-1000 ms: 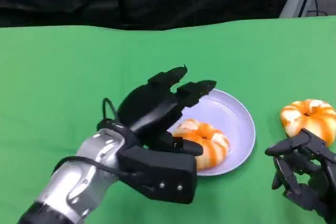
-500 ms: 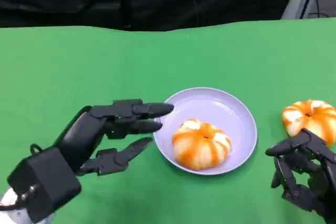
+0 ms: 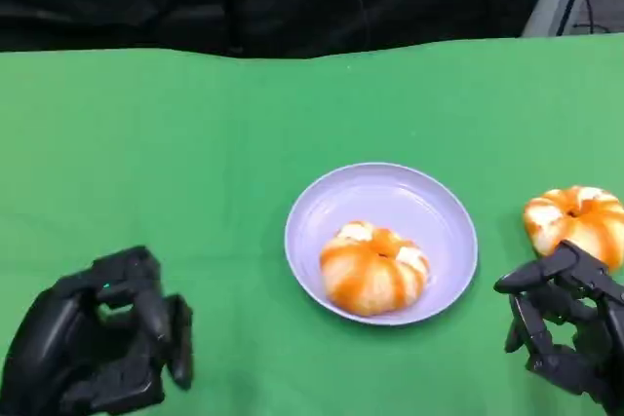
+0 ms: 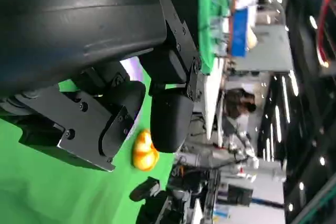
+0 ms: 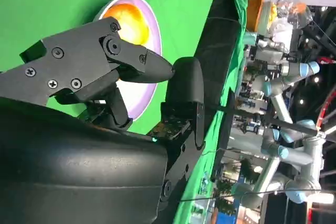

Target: Grasp the bread from the table and place it into the plate.

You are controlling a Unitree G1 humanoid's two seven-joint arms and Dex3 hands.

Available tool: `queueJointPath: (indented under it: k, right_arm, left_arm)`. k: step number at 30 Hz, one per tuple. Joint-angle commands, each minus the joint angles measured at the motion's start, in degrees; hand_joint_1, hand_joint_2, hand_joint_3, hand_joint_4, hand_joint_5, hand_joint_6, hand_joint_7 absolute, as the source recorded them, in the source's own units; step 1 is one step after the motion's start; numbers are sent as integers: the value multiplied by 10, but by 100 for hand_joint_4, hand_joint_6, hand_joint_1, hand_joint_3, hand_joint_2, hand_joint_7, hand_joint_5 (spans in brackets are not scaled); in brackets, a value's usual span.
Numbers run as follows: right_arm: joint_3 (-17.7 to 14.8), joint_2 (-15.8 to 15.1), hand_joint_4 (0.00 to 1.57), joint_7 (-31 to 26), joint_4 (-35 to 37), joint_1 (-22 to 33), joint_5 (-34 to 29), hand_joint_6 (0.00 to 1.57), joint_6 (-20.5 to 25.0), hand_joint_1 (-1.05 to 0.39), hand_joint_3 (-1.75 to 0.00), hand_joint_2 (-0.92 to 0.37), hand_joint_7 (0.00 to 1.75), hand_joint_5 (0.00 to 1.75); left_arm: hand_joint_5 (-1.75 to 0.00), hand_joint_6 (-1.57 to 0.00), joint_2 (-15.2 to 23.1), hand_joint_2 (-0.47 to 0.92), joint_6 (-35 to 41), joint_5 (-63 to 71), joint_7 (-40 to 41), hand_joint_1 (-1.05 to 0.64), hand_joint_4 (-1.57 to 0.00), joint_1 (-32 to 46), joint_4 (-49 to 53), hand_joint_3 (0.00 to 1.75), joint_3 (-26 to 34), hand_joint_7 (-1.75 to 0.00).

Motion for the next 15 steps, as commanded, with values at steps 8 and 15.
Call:
queueJointPath:
  k: [8,15]
  right_arm:
    - [-15,-9,86,-7,-14,6,8,78,17,-15,-79,-76,142,165]
    - [-19,-2,88,5,-41,21,43,81,50,-16,-61,-83,137,163]
  left_arm:
    - [-175,-83,-22,46,5,-4,-17,3,-99,-24,95,156,32,-175]
    - [-175,-84,-30,47,23,-1,-14,-2,-99,-31,98,150,38,-175]
